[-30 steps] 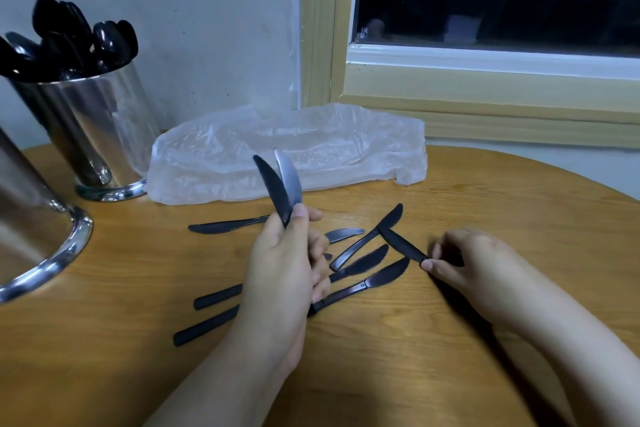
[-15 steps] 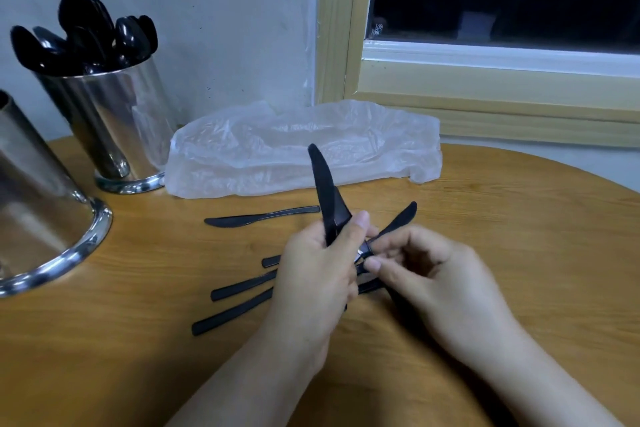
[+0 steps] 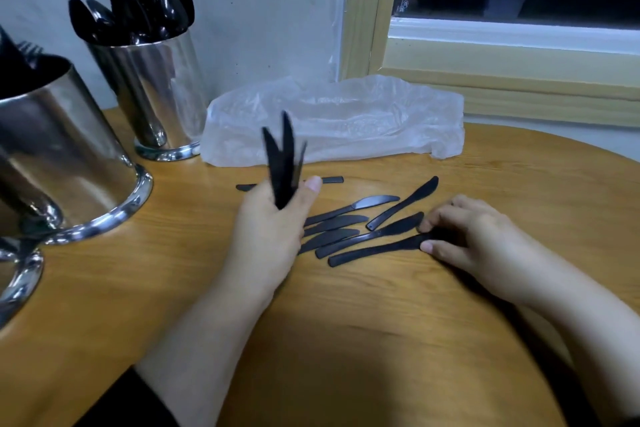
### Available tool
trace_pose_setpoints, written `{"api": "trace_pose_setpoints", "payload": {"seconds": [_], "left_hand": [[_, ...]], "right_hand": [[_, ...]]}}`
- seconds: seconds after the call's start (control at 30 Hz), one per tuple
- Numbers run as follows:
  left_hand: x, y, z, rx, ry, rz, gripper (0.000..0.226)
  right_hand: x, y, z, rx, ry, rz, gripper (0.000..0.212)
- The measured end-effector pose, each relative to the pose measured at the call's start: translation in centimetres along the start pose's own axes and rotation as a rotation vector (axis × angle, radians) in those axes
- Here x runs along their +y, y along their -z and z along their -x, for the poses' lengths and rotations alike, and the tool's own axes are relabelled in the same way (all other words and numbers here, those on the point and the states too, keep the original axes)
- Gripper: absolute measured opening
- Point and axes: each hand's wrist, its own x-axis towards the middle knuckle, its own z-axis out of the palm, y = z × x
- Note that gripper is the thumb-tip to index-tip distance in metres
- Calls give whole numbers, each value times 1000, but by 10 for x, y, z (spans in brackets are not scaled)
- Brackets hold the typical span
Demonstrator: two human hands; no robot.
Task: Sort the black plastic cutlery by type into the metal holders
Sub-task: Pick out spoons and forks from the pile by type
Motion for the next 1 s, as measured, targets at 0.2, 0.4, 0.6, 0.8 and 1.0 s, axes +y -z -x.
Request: {"api": "trace_pose_setpoints", "payload": {"seconds": [0.2,0.4,0.6,0.8,1.0], "left_hand": [[-6,-7,5,-135,-96,-151,27],[6,-16,13,-319,-350,-645,39],[12,-7,8,-327,-314,-730,31],[9,15,-7,74,-159,-316,39],[2,28,-8,61,-143,-328,38]], "right_hand": [[-1,6,5,-80,30,-52,14],[-23,4,8,78,100,-365,19],[-19,-4,-1,378,74,-402,25],[-4,-17,-17,107,0,-4,28],[-10,-4,-21,-47,13,-6,15]]}}
